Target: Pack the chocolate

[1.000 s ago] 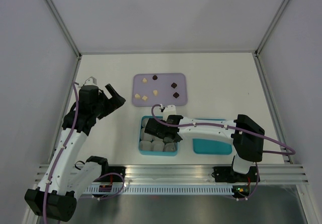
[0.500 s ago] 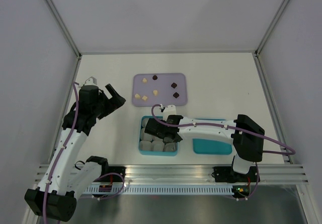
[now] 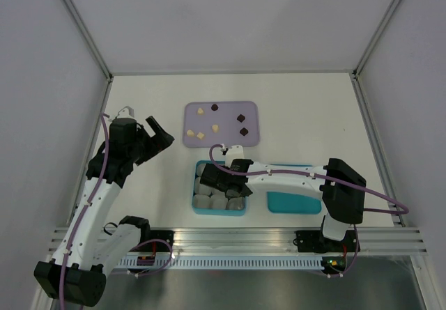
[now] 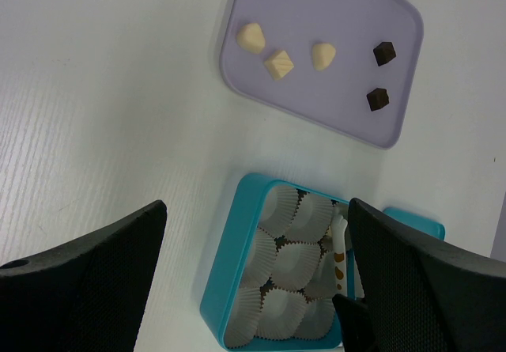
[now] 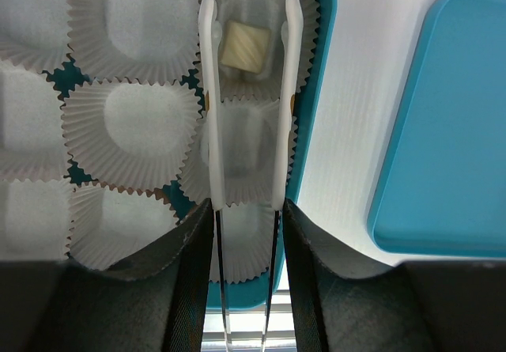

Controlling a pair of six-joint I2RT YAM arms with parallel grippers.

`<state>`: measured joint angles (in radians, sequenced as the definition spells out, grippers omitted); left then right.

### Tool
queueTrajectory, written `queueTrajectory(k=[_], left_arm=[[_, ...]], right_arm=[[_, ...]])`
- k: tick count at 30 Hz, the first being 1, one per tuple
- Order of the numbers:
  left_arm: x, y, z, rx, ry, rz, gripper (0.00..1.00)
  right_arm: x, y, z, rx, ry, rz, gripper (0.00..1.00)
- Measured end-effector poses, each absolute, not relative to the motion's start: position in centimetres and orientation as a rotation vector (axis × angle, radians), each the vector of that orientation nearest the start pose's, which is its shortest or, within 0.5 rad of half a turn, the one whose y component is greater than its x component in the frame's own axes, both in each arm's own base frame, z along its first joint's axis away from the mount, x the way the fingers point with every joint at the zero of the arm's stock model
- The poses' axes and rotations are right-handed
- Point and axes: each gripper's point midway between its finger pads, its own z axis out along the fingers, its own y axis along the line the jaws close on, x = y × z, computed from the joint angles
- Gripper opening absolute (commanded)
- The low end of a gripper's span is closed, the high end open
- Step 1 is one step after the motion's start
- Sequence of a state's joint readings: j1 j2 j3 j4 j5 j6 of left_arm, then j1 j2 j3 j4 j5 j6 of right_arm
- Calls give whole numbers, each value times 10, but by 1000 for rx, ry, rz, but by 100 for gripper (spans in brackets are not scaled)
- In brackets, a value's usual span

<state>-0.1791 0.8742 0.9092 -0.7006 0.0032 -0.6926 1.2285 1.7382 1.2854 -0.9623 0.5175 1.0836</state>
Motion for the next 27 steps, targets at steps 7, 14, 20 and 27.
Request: queueTrajectory(k=[7,14,20,27], left_arm=[[261,-75,205,-577,2205,-471,100],[261,-75,205,-577,2205,-471,99],[261,-75,205,-577,2205,-471,100],[261,-75,205,-577,2205,-471,100]], right_arm=[[164,295,78,-141,2596,-88,43],[165,294,82,-146,2590,-78,43],[164,298,109,-172,2556,32,43],[163,309,156,-246,2467,286,43]])
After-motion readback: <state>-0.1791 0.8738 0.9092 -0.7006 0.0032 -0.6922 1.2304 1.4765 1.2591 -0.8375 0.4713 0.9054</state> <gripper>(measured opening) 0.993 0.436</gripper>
